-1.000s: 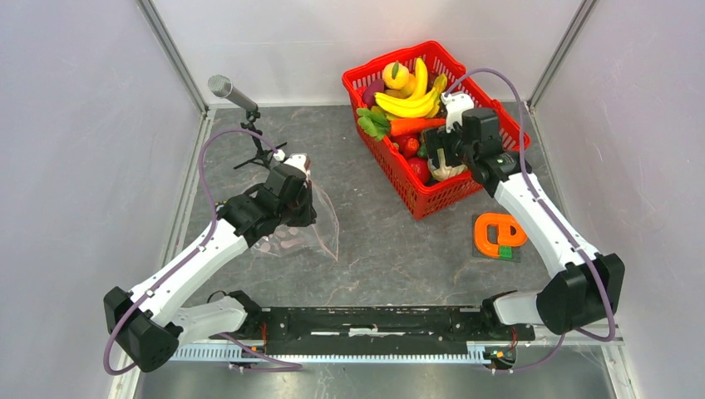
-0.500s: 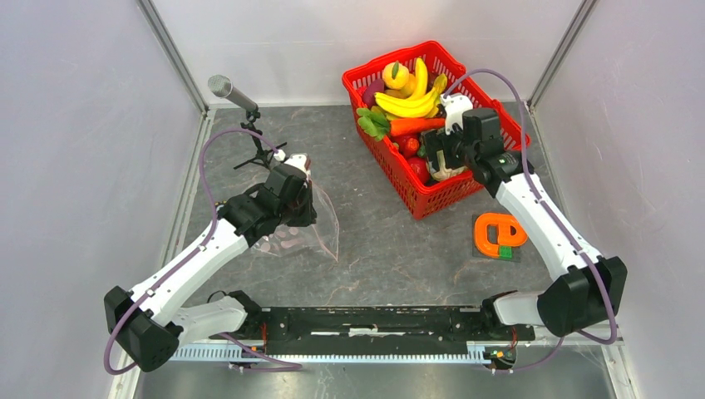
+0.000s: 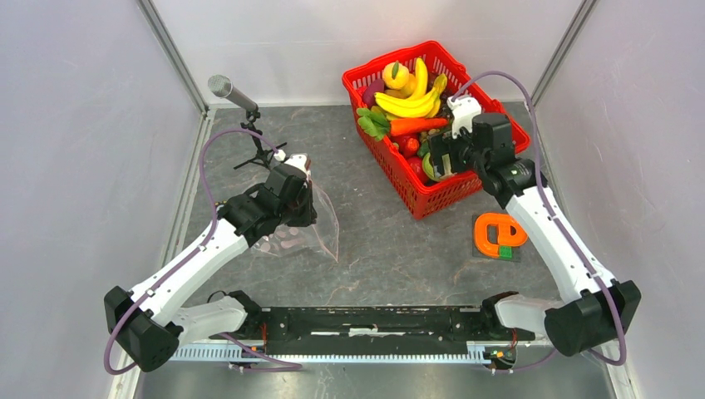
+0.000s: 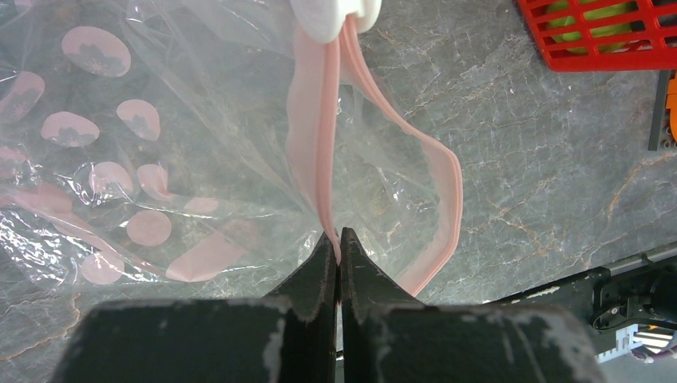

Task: Place the food in the zip-top bag and seal the zipper
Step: Pick up the fake vegetable from the bin, then place the fake vegetable in the zipper food storage bag.

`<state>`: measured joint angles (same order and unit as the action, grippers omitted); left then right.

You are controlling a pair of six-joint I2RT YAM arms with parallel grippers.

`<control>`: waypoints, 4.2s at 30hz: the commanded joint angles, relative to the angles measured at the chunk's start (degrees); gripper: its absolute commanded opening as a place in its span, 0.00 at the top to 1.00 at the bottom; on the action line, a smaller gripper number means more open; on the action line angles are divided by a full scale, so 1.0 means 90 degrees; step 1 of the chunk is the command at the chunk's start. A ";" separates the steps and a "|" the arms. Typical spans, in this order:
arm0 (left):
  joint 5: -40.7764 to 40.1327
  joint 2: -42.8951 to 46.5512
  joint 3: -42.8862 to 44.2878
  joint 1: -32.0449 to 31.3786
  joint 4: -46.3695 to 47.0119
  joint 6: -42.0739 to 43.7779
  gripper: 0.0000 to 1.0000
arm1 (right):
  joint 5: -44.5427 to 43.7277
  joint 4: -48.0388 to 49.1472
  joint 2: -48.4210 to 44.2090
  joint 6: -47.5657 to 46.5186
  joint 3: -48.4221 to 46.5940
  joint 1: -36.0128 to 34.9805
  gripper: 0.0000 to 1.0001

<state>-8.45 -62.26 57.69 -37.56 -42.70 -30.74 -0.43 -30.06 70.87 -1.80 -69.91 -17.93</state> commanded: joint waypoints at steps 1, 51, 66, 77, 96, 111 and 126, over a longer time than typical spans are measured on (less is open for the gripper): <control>0.0051 0.0015 0.0124 0.0023 0.0223 0.0238 0.98 | -0.0304 -0.0333 0.0127 -0.0185 0.0241 0.0070 0.02; 0.0616 0.0024 0.0268 0.0023 0.0486 0.0052 0.98 | 0.4034 0.5432 -0.2149 0.2445 0.2683 -0.1072 0.62; 0.1072 -0.0014 0.0540 0.0023 0.0421 -0.0204 0.98 | 0.3656 0.5235 -0.0876 0.1196 0.2705 -0.3461 0.62; 0.1363 -0.0006 0.0641 0.0023 0.0311 -0.0142 0.98 | 0.0988 0.5103 -0.0434 0.1160 0.2785 -0.3690 0.64; 0.2666 -0.0007 0.1126 0.0023 0.0175 0.0117 0.98 | -0.0699 0.4374 0.0281 0.0171 0.1852 -0.4529 0.57; 0.3143 0.0059 0.1347 0.0111 0.0176 0.0962 0.98 | 0.1573 0.5003 -0.1620 -0.2076 0.3473 -0.4610 0.51; 0.5538 -0.0448 0.1337 0.0093 0.0521 0.1009 0.98 | 0.1638 0.4294 -0.1925 -0.5228 0.3738 -0.4613 0.47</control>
<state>33.26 -66.78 68.51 -36.40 -42.46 -23.68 15.07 10.74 52.58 -38.50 -33.58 -59.16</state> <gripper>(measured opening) 0.041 0.538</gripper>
